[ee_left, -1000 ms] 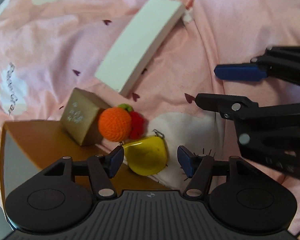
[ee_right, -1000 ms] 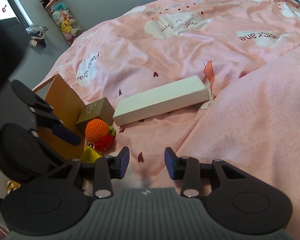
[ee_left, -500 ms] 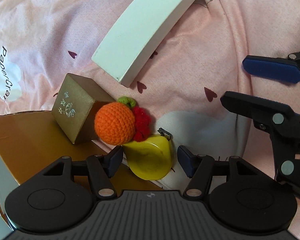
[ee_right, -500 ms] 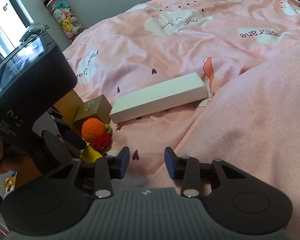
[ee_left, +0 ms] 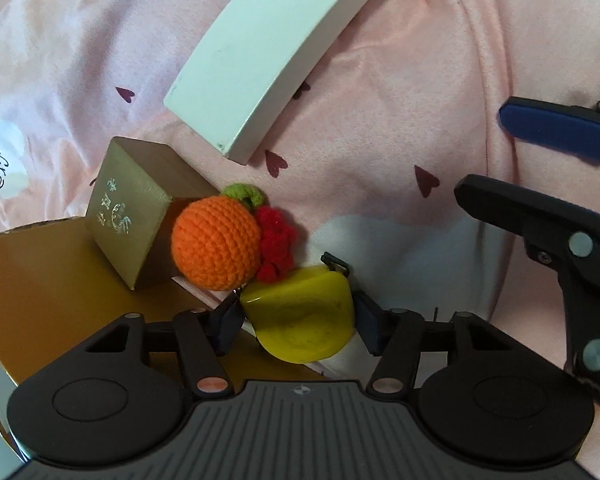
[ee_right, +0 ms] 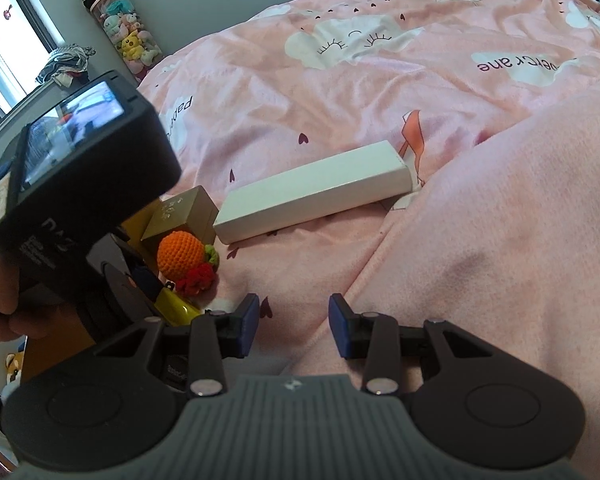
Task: Organize objects
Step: 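Move the left tool to the yellow tape measure and grasp it, then carry the tape measure with the left tool while the right grasps the orange crochet ball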
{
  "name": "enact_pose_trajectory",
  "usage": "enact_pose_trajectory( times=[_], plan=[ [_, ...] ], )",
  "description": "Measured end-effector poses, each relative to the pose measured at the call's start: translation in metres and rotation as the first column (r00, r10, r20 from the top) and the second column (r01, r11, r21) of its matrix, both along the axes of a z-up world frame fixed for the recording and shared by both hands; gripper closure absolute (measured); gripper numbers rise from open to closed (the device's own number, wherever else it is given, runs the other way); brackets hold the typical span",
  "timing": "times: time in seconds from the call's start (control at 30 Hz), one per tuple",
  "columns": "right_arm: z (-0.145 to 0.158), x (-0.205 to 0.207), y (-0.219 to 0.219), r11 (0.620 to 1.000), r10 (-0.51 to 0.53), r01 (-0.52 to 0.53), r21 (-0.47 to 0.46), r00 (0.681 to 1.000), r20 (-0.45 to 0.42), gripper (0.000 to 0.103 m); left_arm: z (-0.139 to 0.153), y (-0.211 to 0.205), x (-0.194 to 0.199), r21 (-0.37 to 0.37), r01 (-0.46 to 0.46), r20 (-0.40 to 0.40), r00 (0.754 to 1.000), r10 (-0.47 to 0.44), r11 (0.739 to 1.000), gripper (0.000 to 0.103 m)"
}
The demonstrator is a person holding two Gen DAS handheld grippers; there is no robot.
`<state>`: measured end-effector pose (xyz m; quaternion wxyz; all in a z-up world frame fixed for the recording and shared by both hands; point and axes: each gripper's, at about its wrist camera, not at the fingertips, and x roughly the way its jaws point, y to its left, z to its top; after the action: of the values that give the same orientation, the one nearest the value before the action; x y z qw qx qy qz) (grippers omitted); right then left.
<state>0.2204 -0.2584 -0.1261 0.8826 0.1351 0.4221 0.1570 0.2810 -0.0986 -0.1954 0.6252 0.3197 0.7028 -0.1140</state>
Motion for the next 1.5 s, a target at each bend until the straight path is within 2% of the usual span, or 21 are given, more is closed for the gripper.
enact_pose_trajectory(
  times=[0.37,0.53,0.77,0.93,0.97,1.07,1.13,1.2,1.33,1.5],
  plan=[
    [-0.001,0.0,0.004,1.0,0.01,-0.01,-0.018,1.0,0.003,0.062,0.017,0.016,-0.022,-0.056,0.054,0.055,0.997,-0.051,0.997,0.039],
    [0.0,-0.001,0.004,1.0,0.009,-0.009,-0.02,1.0,0.006,0.063,0.037,0.024,-0.033,-0.111,0.075,0.106,0.992,-0.063,0.991,0.039],
    [0.008,-0.002,0.006,0.999,0.018,-0.018,-0.033,1.0,0.021,0.063,0.087,0.046,-0.044,-0.228,0.111,0.21,0.976,-0.063,0.967,0.039],
    [0.024,-0.002,0.019,0.995,0.084,-0.08,-0.063,0.995,0.062,0.064,0.148,-0.001,-0.043,-0.321,0.132,0.296,0.955,-0.033,0.938,0.039],
    [0.027,0.0,0.022,0.992,0.108,-0.103,-0.069,0.992,0.069,0.064,0.159,0.005,-0.047,-0.338,0.135,0.311,0.95,-0.025,0.931,0.039],
    [0.034,0.005,0.035,0.975,0.203,-0.193,-0.108,0.975,0.091,0.068,0.18,0.009,-0.057,-0.362,0.131,0.34,0.94,0.0,0.923,0.039],
    [0.038,0.01,0.045,0.957,0.273,-0.258,-0.135,0.956,0.107,0.068,0.179,0.012,-0.059,-0.363,0.131,0.357,0.934,0.007,0.923,0.039],
    [0.038,0.016,0.054,0.935,0.336,-0.317,-0.16,0.936,0.108,0.069,0.193,0.034,-0.067,-0.355,0.114,0.36,0.933,0.023,0.928,0.039],
    [0.031,0.03,0.074,0.893,0.433,-0.413,-0.18,0.897,0.093,0.068,0.18,0.066,-0.074,-0.312,0.088,0.349,0.937,0.028,0.946,0.039],
    [0.022,0.045,0.1,0.839,0.513,-0.483,-0.25,0.856,0.067,0.068,0.16,0.1,-0.083,-0.241,0.071,0.305,0.952,0.007,0.968,0.039]
  ],
)
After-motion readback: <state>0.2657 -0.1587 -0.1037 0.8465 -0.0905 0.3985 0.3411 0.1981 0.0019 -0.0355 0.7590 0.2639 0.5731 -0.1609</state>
